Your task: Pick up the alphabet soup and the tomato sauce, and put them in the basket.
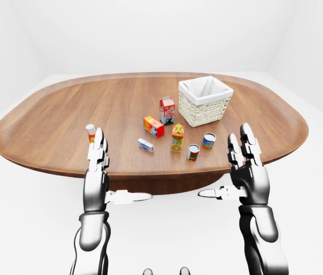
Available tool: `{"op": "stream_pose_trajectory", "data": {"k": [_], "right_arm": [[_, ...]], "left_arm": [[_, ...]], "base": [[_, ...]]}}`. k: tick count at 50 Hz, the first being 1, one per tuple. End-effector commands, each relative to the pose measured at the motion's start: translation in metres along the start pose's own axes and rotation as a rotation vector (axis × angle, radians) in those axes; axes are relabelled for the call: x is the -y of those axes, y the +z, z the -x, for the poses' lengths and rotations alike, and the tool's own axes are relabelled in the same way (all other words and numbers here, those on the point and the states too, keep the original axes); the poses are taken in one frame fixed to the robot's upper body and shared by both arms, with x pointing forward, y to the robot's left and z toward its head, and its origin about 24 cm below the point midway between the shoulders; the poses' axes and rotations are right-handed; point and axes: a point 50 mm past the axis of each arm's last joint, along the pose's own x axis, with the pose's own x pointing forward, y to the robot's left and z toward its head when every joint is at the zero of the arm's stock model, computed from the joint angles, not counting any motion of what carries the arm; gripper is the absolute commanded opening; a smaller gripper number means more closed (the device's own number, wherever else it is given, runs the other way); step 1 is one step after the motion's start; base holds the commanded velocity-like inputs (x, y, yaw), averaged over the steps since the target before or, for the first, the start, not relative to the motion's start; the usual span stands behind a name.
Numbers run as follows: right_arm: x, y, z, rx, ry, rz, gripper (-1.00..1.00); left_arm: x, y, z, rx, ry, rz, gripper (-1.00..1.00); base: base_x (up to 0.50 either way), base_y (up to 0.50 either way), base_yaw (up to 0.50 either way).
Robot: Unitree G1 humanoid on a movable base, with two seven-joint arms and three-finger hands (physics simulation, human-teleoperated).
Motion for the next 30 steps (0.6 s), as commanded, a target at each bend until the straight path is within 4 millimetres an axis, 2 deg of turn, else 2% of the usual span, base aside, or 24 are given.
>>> {"op": "stream_pose_trajectory", "data": {"k": [1,9,17,30], "right_arm": [[0.0,-0.0002,0.0001,-0.001,0.001,0.001,1.0],[-0.0004,-0.0004,0.0001,-0.002,0.002,0.001,1.0],[-0.0006,-0.0002,0.0006,-0.002,0.005,0.001,1.0],[-0.0009,-0.0026,0.0015,-0.014,0.014,-0.002,1.0]], "left_arm": [[0.0002,-0.0005,0.0003,-0.002,-0.001,-0.001,1.0],[0.0001,0.0,0.0,0.0,-0.002,0.002,1.0],[0.0004,0.0004,0.0006,0.001,-0.004,0.0,1.0],[0.0043,-0.0046,0.0005,-0.019,-0.032,0.012,1.0]], "base": [[0.0,0.0,0.0],[0.0,0.0,0.0],[0.17,0.0,0.0],[0.29,0.0,0.0]]}}
